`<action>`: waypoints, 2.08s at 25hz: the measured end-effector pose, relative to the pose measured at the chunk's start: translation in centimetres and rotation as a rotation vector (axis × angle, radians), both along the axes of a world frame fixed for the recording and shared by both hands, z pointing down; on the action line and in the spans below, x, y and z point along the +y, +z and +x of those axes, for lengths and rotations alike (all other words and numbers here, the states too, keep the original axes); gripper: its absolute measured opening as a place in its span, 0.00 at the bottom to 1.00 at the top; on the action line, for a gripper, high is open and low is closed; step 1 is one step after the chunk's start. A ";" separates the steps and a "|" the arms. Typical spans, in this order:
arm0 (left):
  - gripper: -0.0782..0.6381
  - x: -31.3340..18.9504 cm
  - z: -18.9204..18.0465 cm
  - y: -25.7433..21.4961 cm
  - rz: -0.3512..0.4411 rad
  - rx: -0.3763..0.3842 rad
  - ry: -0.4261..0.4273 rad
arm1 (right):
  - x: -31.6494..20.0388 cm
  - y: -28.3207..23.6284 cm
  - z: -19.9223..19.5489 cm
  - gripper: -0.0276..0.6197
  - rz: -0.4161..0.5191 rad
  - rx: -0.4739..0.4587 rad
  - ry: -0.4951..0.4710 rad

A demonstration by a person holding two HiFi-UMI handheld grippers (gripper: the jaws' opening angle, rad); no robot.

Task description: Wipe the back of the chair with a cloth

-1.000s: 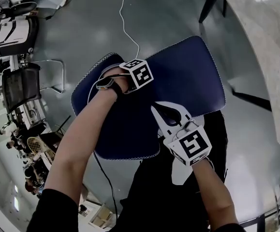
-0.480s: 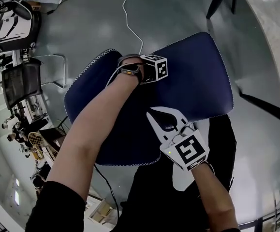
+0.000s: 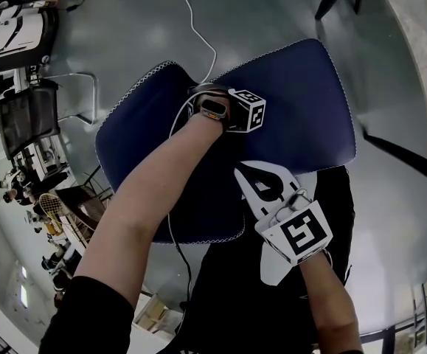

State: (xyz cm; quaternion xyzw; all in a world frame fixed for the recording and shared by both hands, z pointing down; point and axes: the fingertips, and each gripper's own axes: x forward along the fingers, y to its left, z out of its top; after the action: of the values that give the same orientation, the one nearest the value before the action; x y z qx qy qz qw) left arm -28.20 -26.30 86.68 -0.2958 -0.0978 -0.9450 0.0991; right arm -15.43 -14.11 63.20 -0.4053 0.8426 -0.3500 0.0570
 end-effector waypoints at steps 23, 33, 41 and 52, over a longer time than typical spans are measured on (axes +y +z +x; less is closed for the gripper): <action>0.21 13.1 0.2 0.8 -0.144 0.084 -0.053 | 3.3 -3.7 6.1 0.06 -0.007 -0.037 0.052; 0.21 11.9 0.5 -0.7 -0.119 0.113 -0.069 | 5.3 -6.1 3.5 0.06 0.033 -0.118 -0.013; 0.21 -2.4 1.9 -5.1 0.099 0.139 -0.050 | 4.9 -4.8 2.6 0.06 0.029 -0.111 -0.001; 0.21 -2.4 0.2 -5.0 0.114 0.147 -0.078 | -0.4 -0.7 -3.5 0.06 -0.029 -0.057 0.018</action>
State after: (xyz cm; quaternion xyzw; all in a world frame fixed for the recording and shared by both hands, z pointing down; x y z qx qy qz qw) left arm -28.03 -28.69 81.64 -0.3617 -0.0249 -0.9280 0.0858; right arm -18.93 -14.53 62.51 -0.4035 0.8318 -0.3731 0.0780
